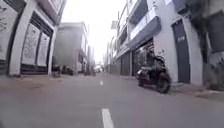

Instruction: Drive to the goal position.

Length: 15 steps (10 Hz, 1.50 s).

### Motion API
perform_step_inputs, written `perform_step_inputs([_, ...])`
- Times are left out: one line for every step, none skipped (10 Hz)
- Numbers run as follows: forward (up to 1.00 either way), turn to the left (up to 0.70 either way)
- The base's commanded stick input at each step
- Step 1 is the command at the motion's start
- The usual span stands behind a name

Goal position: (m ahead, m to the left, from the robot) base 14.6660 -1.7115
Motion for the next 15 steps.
perform_step_inputs([1.00, 0.00])
perform_step_inputs([1.00, 0.00])
perform_step_inputs([1.00, 0.00])
perform_step_inputs([1.00, 0.00])
perform_step_inputs([1.00, 0.00])
perform_step_inputs([1.00, 0.00])
perform_step_inputs([1.00, 0.00])
perform_step_inputs([1.00, 0.00])
perform_step_inputs([1.00, 0.00])
perform_step_inputs([1.00, 0.00])
perform_step_inputs([1.00, 0.00])
perform_step_inputs([1.00, 0.00])
perform_step_inputs([1.00, 0.00])
perform_step_inputs([1.00, 0.00])
perform_step_inputs([1.00, 0.00])
